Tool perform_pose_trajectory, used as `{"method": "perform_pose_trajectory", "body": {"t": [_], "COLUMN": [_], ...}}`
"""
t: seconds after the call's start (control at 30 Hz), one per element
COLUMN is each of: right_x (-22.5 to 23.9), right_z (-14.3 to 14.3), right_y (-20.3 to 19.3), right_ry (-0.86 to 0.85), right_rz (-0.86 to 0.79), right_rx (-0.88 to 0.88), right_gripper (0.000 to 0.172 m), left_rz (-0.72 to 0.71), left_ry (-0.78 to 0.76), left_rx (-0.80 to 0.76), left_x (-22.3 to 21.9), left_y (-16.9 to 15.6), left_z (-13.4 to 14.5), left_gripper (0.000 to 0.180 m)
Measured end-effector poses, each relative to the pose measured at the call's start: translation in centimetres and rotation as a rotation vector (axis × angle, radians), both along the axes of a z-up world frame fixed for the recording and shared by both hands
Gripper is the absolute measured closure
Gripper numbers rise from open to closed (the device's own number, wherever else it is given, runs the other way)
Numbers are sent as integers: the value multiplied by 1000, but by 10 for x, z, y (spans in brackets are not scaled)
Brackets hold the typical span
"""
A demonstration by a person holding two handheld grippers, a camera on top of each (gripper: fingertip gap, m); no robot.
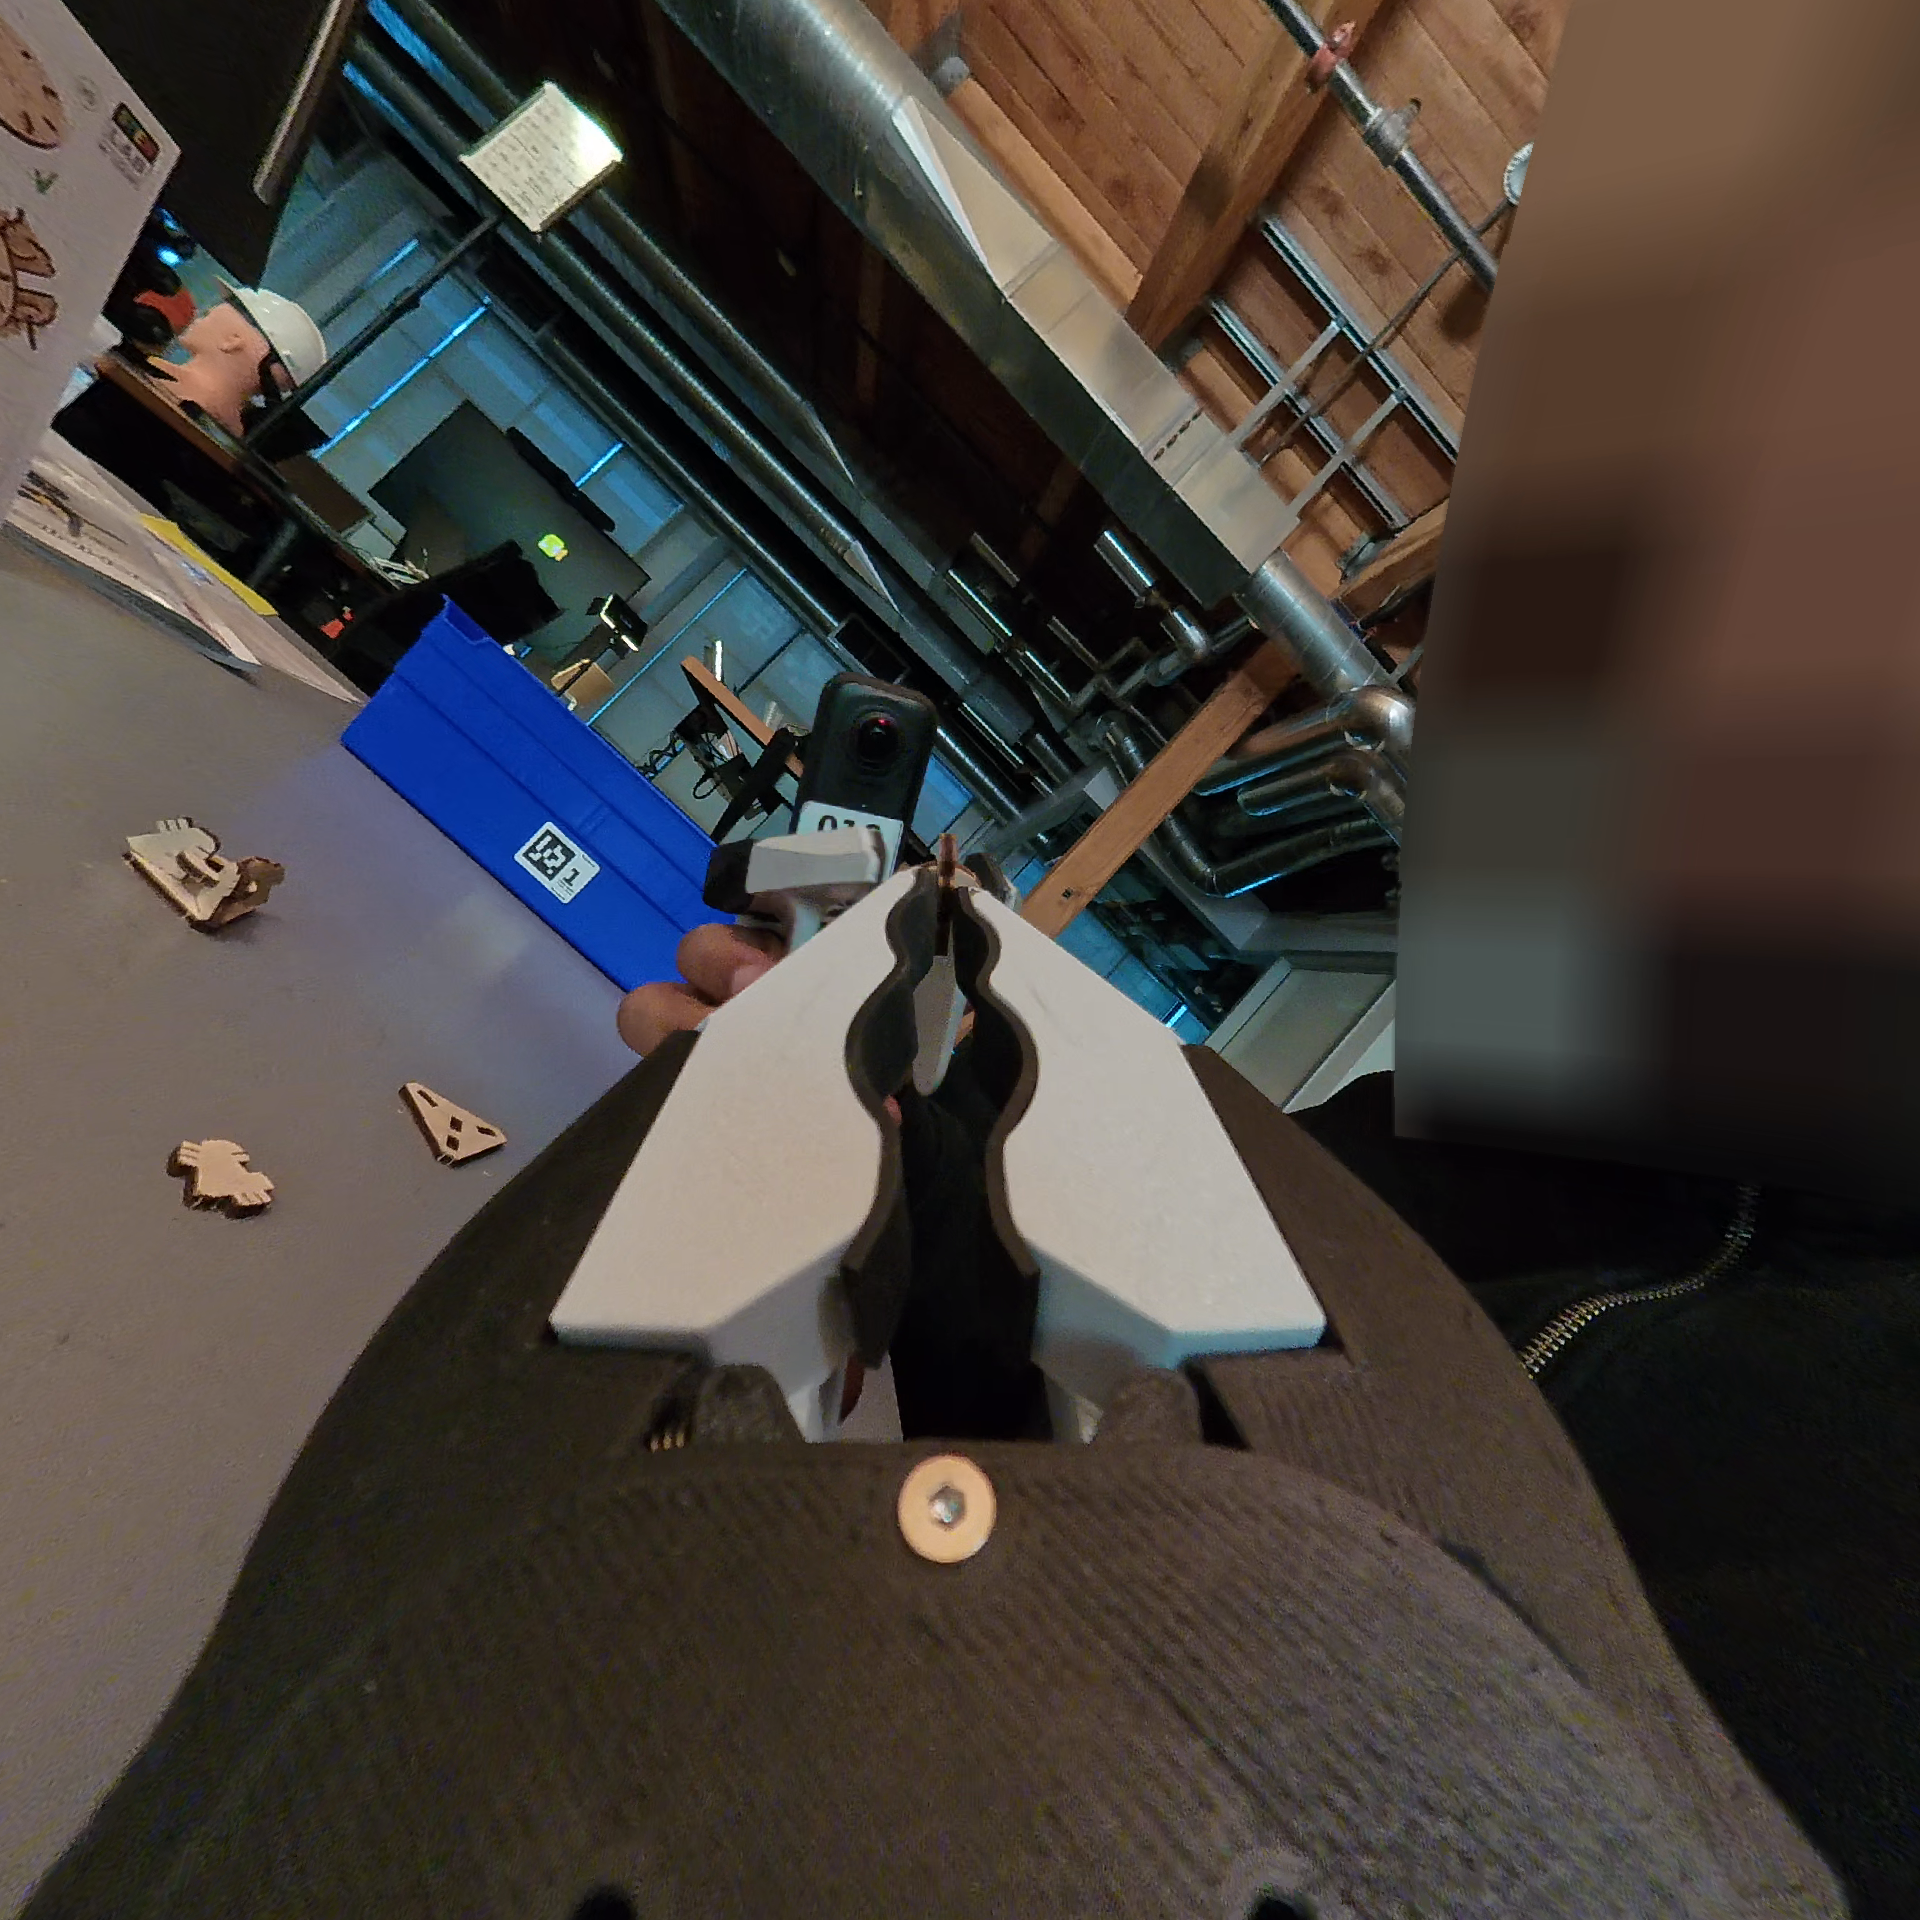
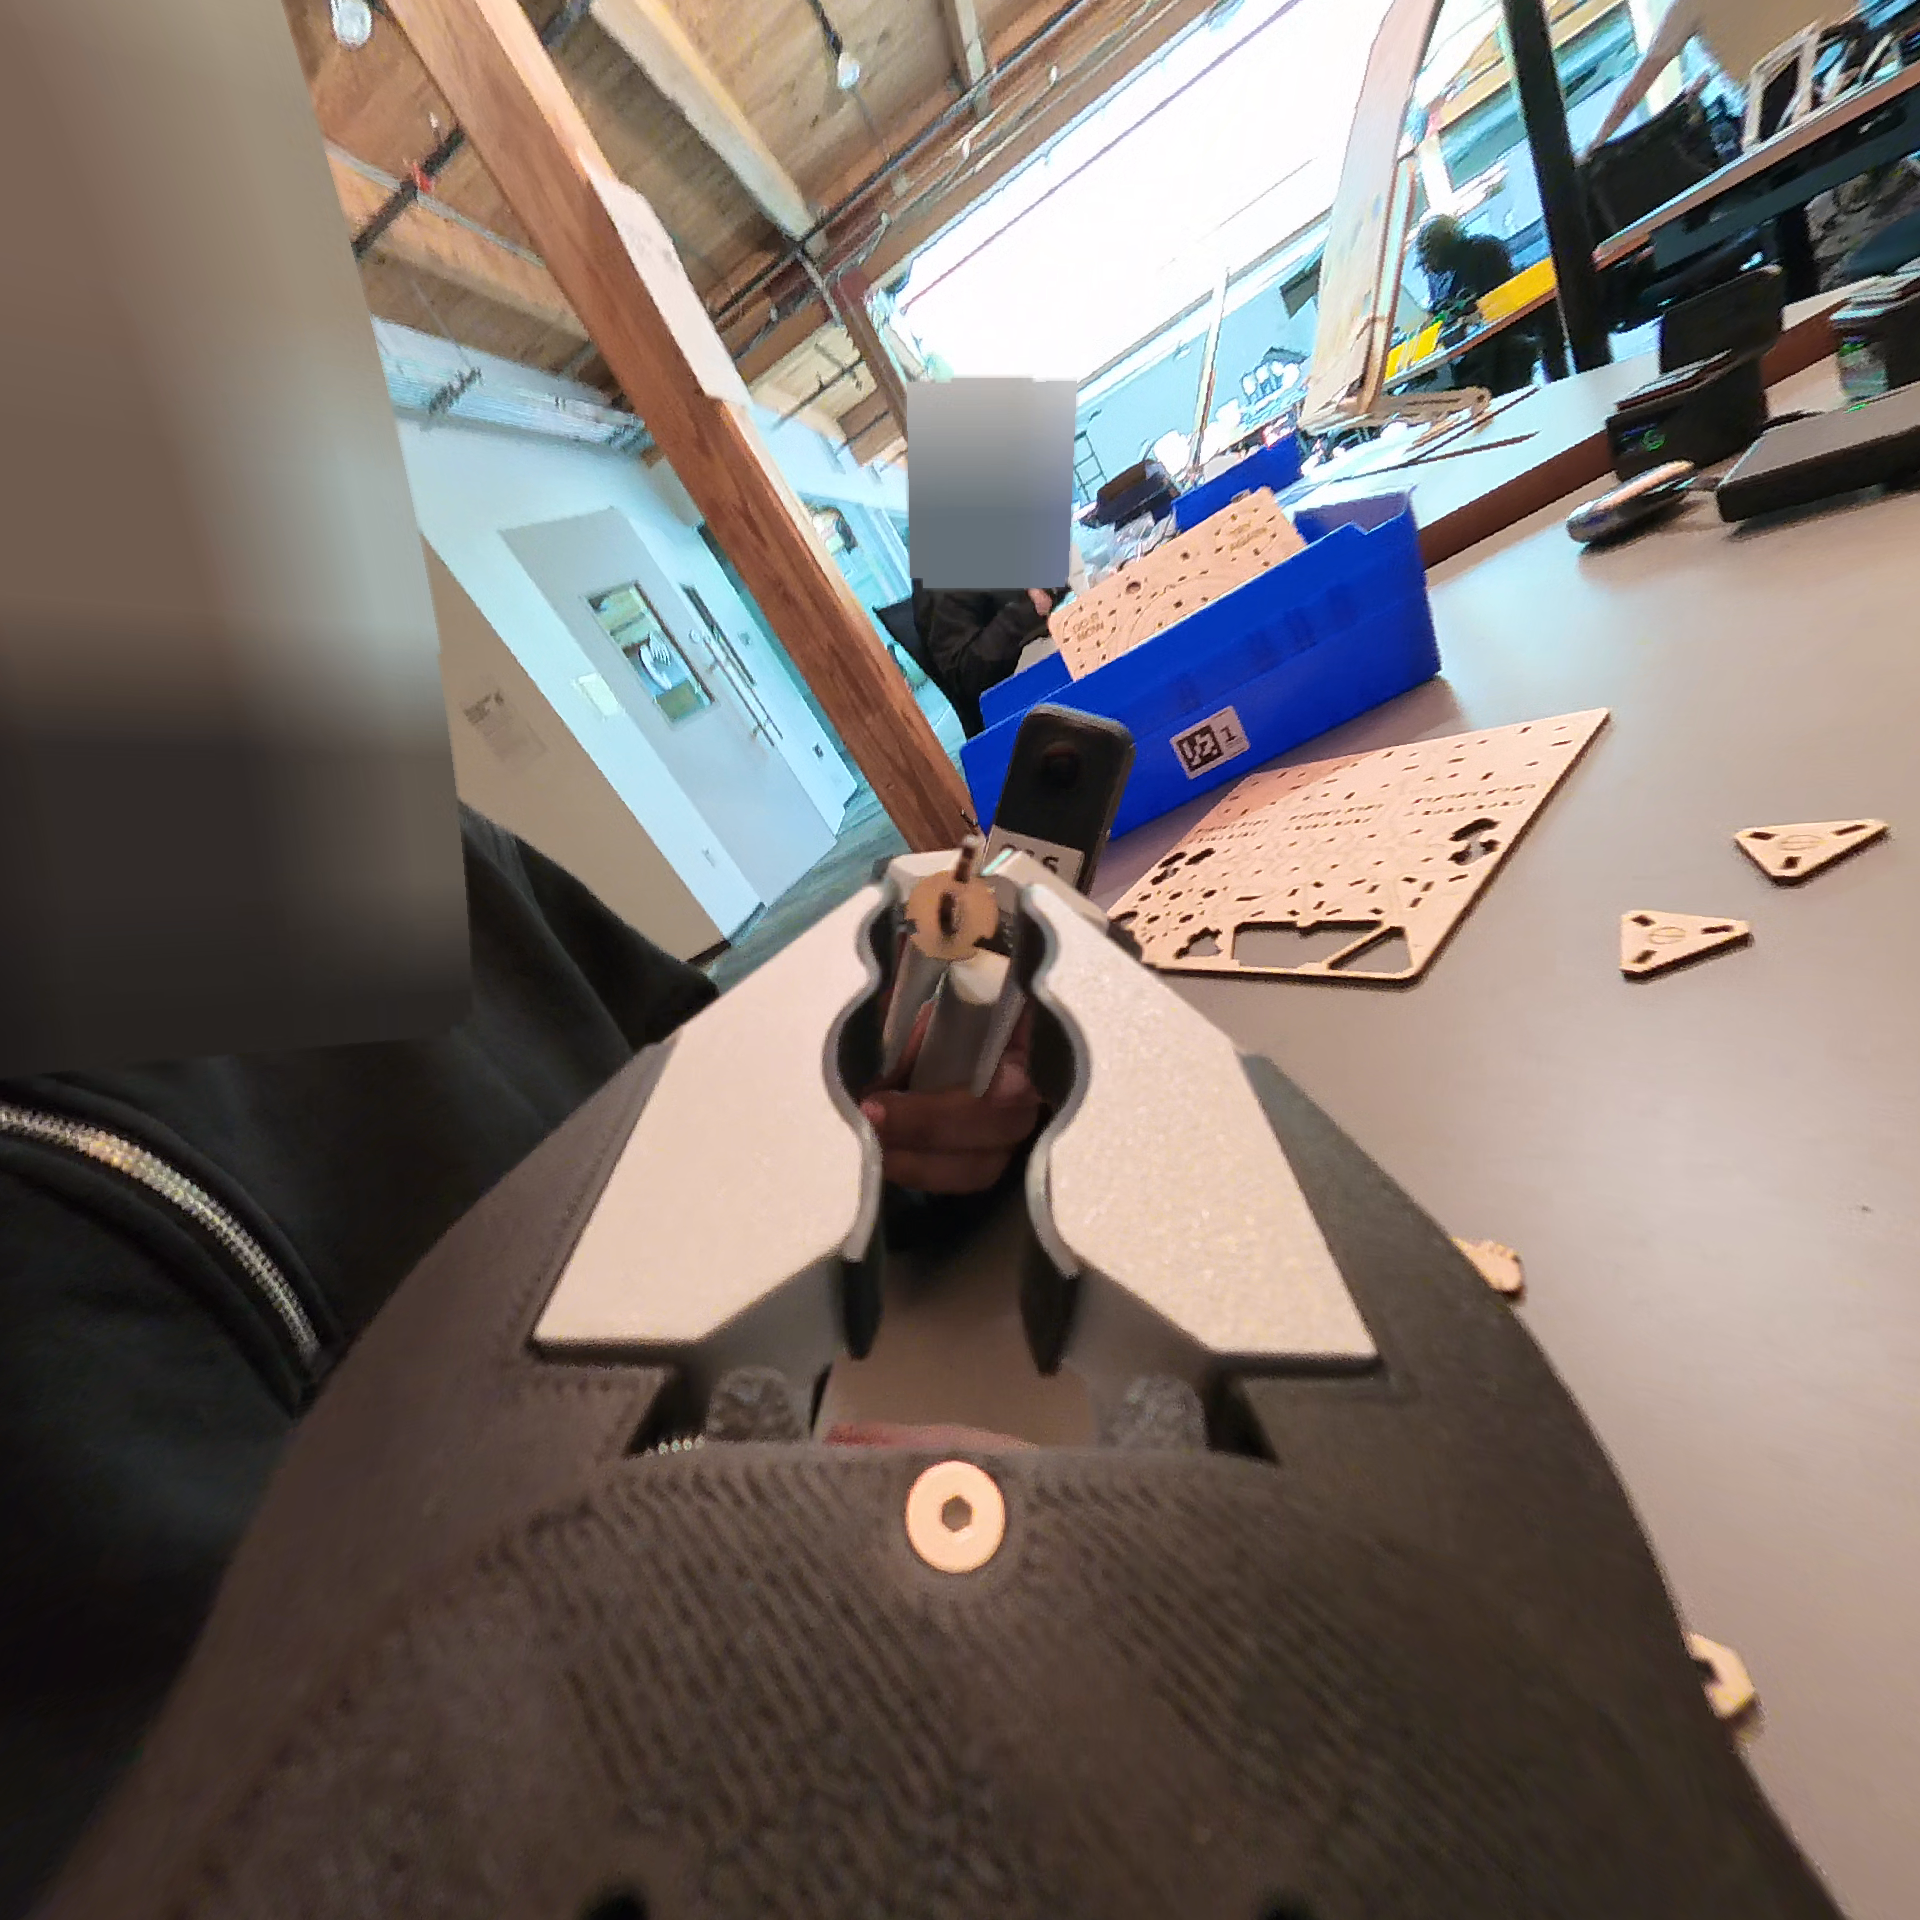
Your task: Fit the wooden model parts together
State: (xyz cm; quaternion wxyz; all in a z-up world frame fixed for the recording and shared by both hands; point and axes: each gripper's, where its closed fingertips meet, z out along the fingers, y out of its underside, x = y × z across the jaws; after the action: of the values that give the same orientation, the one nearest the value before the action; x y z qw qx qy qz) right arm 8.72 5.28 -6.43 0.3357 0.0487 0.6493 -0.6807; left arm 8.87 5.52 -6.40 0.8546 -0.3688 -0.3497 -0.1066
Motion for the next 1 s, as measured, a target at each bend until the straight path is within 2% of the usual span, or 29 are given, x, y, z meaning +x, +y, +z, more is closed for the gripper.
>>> {"method": "perform_pose_trajectory", "body": {"t": [0.2, 0.37, 0.5, 0.6, 0.67, 1.0], "right_x": [-1, -12, -8, -2, 0, -3], "right_z": [-3, 3, -2, -9, -11, -7], "right_y": [-3, -4, -7, -11, -12, -10], "right_ry": [160, 465, 761, 911, 962, 1003], "right_rz": [-78, -295, -410, -435, -450, -489], "right_rx": [-8, -60, -70, -61, -61, -71], "right_gripper": [156, 156, 156, 156, 156, 156], "left_rz": [34, 104, 65, 64, 68, 80], "left_ry": [-34, -50, -48, -47, -59, -49], "left_rx": [3, -2, -53, -58, -67, -65], "left_x": [-5, -11, -8, -7, -8, -8], "left_y": [-3, -10, 1, 1, 1, -2], "left_z": [-4, -5, -7, -7, -9, -8], "left_gripper": [177, 145, 144, 153, 163, 165]}}
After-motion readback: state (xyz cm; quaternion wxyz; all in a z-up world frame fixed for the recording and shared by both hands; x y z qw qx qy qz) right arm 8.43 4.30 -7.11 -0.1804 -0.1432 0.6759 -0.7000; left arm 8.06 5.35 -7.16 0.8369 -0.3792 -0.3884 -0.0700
